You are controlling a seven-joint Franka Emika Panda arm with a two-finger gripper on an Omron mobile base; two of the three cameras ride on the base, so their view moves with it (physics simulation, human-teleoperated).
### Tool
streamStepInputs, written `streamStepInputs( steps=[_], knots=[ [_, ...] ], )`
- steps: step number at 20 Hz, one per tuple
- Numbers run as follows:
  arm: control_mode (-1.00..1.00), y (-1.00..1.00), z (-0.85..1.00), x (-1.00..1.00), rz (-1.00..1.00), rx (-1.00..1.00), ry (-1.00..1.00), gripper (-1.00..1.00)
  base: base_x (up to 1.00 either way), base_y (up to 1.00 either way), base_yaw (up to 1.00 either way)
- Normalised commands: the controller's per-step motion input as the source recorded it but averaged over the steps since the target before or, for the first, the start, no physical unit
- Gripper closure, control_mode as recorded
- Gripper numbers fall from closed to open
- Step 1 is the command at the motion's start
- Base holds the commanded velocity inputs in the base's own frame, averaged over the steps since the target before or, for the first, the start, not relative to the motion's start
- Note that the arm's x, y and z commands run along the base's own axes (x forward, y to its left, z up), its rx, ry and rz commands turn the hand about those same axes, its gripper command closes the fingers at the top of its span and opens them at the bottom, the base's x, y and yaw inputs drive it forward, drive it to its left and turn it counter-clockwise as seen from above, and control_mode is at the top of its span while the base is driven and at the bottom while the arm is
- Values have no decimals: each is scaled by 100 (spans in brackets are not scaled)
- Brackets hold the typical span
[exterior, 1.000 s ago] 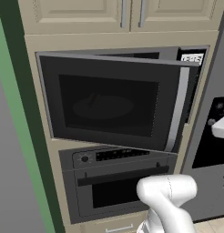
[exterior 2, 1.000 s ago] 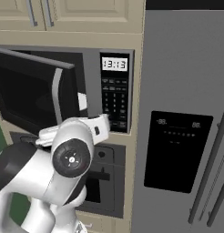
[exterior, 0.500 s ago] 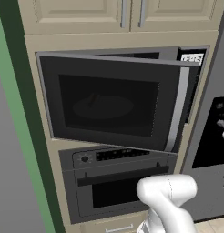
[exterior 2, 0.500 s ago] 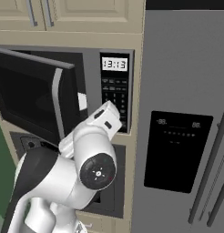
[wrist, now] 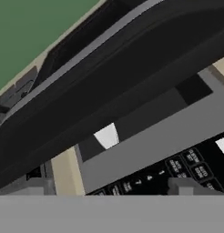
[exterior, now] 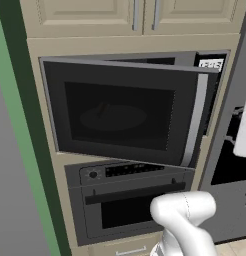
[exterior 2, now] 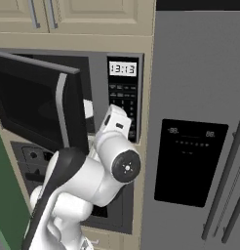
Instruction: Open the microwave door.
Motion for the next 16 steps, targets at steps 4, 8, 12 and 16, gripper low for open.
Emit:
streamStepInputs(
  steps=[4, 8, 12, 16],
  knots=[
    [-100, 31, -21, 58, 16, -8, -1, -100, 0, 0, 0],
    [-100, 32, -8, 35, 16, -2, 0, -100, 0, 0, 0],
    [-100, 4, -4, 44, 21, 0, 0, -100, 0, 0, 0],
    [-100, 0, -12, 54, 22, 0, 0, -100, 0, 0, 0]
  ],
)
